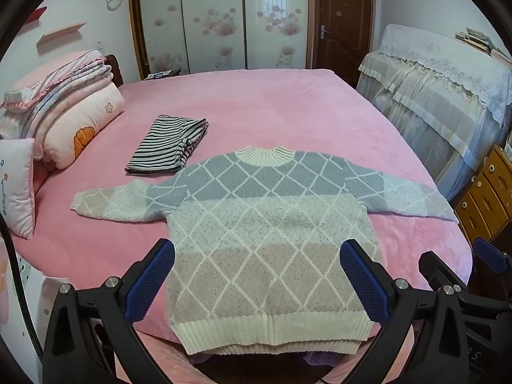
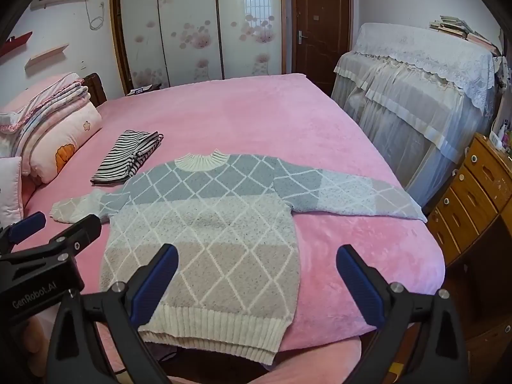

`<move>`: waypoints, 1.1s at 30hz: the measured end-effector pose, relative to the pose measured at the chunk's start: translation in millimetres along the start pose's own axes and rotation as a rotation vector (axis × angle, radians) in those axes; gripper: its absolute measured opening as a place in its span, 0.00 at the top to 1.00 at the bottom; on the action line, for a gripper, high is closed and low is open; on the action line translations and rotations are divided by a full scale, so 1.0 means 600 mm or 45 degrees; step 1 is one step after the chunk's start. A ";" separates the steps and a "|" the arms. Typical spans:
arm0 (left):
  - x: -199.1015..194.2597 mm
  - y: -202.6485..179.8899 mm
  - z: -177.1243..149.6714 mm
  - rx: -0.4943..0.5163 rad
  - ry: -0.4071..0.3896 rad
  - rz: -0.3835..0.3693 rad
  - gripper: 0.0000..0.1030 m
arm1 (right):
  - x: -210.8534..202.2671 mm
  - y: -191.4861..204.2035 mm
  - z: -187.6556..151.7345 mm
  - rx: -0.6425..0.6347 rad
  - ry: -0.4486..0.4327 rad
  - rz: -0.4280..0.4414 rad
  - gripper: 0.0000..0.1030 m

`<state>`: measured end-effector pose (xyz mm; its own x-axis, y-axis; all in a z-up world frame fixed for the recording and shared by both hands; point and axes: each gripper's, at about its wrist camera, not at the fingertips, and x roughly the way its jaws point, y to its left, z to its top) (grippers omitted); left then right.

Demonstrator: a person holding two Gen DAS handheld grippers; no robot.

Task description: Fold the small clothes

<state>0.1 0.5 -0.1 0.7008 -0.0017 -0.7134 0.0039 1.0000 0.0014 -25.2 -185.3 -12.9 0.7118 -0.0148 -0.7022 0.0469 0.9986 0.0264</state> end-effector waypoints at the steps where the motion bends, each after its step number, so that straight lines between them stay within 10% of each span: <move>1: 0.000 0.000 0.000 0.003 0.005 0.002 0.00 | 0.001 -0.001 0.000 0.004 0.002 0.004 0.03; 33: 0.024 0.009 -0.009 -0.043 0.109 -0.039 0.01 | 0.008 0.011 0.002 -0.014 0.014 0.067 0.03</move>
<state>6.2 6.0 -13.9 0.6371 -0.0337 -0.7701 -0.0005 0.9990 -0.0441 -20.5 -178.9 -15.3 0.7056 0.0380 -0.7076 0.0017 0.9985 0.0553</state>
